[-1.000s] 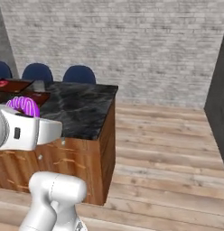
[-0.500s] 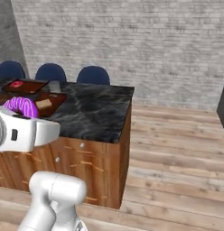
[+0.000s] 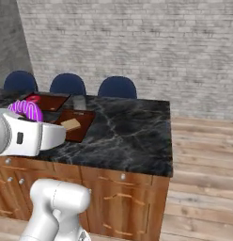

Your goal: Take the donuts from the fridge and place them on the empty tray on the dining counter.

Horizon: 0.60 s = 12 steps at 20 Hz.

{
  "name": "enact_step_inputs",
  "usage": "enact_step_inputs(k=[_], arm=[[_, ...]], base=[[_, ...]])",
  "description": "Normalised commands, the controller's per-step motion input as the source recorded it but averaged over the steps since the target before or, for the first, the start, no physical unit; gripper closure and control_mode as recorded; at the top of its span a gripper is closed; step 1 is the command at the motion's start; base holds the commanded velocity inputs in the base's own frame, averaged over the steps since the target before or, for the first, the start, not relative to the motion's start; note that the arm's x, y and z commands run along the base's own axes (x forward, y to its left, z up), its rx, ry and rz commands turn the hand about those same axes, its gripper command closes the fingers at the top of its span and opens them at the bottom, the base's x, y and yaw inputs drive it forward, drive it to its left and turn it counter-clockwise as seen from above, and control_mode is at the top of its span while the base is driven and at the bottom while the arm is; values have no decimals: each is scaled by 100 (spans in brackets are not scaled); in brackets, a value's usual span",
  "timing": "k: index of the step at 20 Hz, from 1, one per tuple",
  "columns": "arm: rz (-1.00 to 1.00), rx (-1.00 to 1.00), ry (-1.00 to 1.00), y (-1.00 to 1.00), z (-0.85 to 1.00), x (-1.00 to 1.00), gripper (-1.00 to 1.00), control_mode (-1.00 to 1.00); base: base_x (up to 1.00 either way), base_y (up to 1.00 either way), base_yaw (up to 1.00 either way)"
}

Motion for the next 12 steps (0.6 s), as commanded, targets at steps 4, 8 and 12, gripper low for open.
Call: enact_step_inputs(k=[4,8,12], arm=[[0,0,0,0,0,0,100,100],[0,0,0,0,0,0,100,100],[0,0,0,0,0,0,100,100]], base=[[-33,100,-5],[-31,100,-4],[-28,100,-3]])
